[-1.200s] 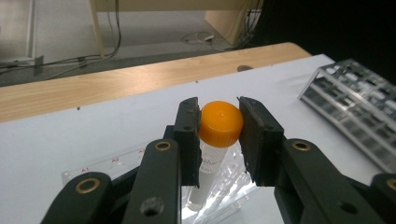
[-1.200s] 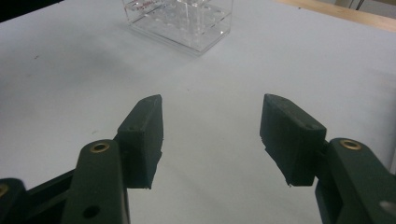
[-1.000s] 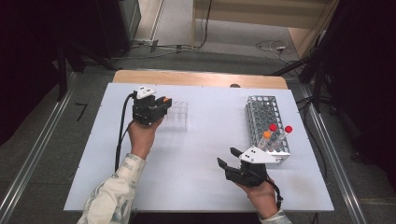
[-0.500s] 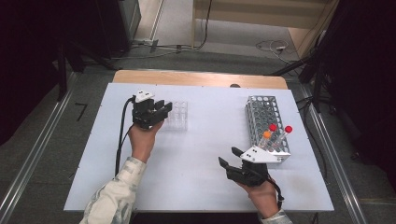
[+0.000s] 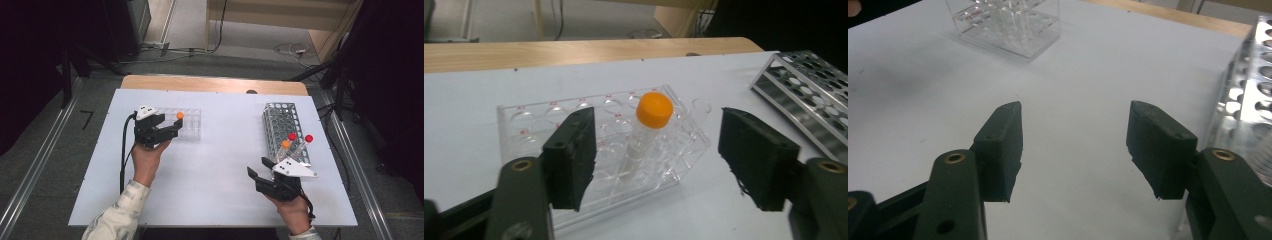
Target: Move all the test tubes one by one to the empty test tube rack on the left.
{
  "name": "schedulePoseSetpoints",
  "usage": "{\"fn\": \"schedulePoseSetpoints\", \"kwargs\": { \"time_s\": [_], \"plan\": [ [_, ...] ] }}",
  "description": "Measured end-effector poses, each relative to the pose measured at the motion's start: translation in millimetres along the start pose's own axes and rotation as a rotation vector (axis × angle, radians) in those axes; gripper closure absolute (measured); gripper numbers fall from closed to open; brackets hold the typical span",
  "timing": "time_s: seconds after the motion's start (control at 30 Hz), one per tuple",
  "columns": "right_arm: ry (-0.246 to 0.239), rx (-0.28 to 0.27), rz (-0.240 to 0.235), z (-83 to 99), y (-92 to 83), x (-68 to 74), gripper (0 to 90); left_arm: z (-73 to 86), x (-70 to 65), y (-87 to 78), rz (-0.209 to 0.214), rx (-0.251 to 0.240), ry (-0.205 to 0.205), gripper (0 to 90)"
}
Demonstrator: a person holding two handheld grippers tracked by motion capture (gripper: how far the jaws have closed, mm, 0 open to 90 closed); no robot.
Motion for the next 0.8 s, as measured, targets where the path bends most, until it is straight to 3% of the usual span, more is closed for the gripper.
{"fn": "schedulePoseSetpoints", "kwargs": {
  "time_s": [0.17,0.4,0.63,0.8],
  "plan": [
    [0.03,0.001,0.02,8.3,-9.6,-14.6,38.2,6.9,2.9,-0.7,-0.018,0.018,0.0,21.3],
    [0.068,-0.028,0.065,13.1,-25.4,-35.3,38.3,12.4,4.6,-12.8,-0.027,0.006,0.003,18.1],
    [0.103,-0.041,0.14,15.2,-22.0,-59.2,39.9,19.4,4.5,-19.1,-0.03,0.008,-0.015,13.6],
    [0.133,-0.04,0.17,13.3,-14.8,-72.8,46.3,21.7,1.2,-16.5,-0.011,0.019,-0.013,12.5]
  ]
}}
Point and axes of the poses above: each handheld gripper's, and its own axes: y roughly forward along the jaws, z roughly out of its underside, x roughly to its left, the point moved 9 cm from there along y, roughly forward along the jaws, and after that the axes turned 12 degrees about x, right-handed, at the moved point
